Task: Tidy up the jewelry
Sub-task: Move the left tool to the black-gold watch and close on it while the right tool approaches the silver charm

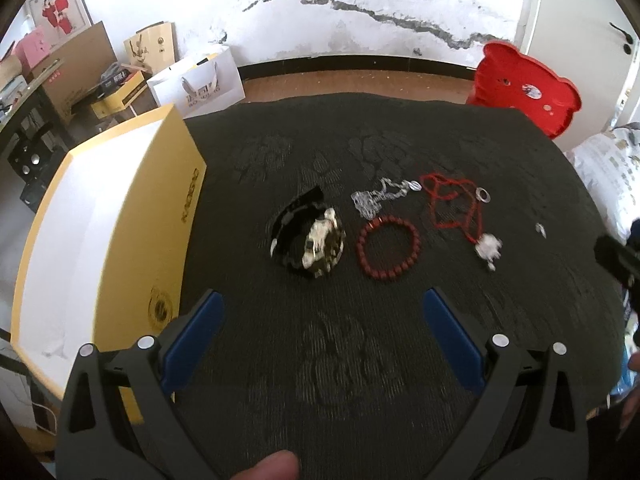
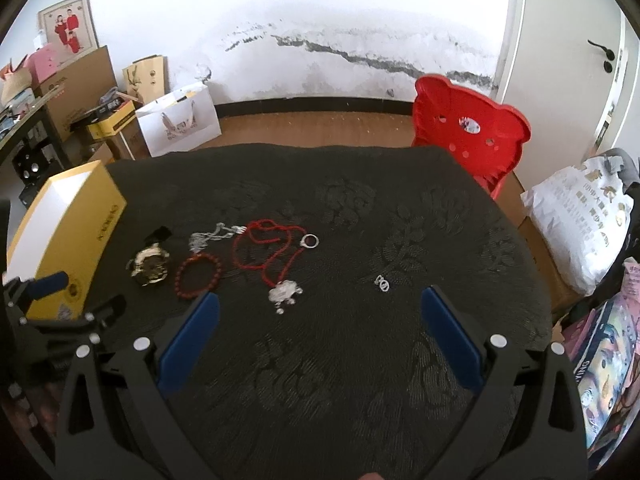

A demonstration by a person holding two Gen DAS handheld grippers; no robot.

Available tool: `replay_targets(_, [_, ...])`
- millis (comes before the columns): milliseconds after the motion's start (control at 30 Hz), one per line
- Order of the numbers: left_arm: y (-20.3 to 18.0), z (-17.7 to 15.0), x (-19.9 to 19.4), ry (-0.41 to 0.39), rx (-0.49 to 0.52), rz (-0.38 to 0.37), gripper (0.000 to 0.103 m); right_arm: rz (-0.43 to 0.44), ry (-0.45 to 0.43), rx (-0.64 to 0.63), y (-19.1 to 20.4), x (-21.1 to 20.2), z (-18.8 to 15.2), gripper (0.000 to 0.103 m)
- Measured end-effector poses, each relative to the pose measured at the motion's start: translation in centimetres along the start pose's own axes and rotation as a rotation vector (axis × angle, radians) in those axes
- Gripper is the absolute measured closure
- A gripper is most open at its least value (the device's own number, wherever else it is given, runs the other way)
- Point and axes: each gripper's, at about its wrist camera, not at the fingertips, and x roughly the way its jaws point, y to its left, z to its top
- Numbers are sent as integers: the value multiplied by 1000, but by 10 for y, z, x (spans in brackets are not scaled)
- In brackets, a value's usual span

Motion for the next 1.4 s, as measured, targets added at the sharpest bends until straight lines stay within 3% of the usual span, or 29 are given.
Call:
replay_targets(200, [6, 24, 33, 3, -4, 15, 6, -6, 34, 0, -5, 32, 4, 6])
replay_targets(600, [5, 36, 77, 30, 12, -11, 6, 4, 73, 22, -11, 73, 6, 6])
replay_targets(1133, [31, 41, 115, 103, -65, -70, 6, 24, 93, 18, -9, 94, 9, 6])
replay_targets(1400, [34, 37, 129, 116, -58, -50, 6, 28, 101, 9, -7, 98, 10, 6])
